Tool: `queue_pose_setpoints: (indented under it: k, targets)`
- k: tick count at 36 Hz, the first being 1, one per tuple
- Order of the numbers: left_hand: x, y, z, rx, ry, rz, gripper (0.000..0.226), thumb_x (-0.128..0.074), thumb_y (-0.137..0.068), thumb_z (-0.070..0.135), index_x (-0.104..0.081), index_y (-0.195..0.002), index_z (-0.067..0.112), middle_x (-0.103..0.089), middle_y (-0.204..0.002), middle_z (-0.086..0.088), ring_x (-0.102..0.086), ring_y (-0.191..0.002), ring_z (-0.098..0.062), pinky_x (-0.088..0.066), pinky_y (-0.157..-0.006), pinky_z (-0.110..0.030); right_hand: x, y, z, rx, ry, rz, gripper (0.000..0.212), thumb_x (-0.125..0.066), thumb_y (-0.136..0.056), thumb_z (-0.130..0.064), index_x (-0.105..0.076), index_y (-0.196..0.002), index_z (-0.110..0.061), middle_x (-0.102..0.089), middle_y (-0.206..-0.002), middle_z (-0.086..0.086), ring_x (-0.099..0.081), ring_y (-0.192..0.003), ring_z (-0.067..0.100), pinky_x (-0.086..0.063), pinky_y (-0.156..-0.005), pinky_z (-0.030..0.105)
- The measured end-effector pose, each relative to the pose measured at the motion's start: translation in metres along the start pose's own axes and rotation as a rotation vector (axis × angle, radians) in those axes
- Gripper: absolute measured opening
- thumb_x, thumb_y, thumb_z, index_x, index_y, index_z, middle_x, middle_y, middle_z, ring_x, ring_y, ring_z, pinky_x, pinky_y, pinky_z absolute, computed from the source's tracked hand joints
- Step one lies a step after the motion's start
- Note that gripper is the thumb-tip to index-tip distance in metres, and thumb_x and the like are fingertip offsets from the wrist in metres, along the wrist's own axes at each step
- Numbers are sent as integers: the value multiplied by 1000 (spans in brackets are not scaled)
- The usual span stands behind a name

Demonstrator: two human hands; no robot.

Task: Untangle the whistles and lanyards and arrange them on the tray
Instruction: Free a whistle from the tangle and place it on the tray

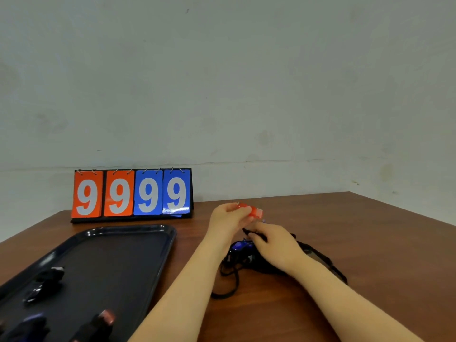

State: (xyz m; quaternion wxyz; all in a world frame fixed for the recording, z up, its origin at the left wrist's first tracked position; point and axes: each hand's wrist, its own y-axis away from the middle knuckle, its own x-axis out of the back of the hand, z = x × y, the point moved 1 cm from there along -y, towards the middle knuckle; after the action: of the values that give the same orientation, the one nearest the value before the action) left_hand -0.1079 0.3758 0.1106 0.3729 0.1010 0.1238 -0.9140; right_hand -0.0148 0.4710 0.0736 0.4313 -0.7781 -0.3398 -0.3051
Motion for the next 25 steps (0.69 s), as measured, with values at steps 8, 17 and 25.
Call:
queue_pose_setpoints:
  k: [8, 17, 25]
  targets:
    - [10, -5, -3, 39, 175, 85, 14, -63, -90, 3, -66, -103, -2, -70, -93, -12, -66, -82, -15, -57, -78, -23, 7, -2, -1, 24, -102, 64, 17, -49, -97, -26, -62, -88, -32, -63, -77, -14, -59, -75, 2, -49, -71, 28]
    - [12, -1, -1, 140, 409, 52, 21, -63, -89, 3, -65, -109, -1, -64, -105, -15, -61, -97, -18, -56, -69, -20, 7, -2, 0, 24, -66, 40, 21, -48, -97, -28, -55, -78, -36, -63, -73, -2, -58, -67, 12, -48, -66, 35]
    - [13, -3, -5, 96, 325, 177, 29, -66, -89, 7, -63, -117, 1, -60, -98, -10, -59, -90, -15, -55, -82, -28, 15, 0, 1, -10, -119, 14, 19, -49, -97, -26, -60, -82, -33, -63, -74, -6, -57, -67, 10, -44, -62, 28]
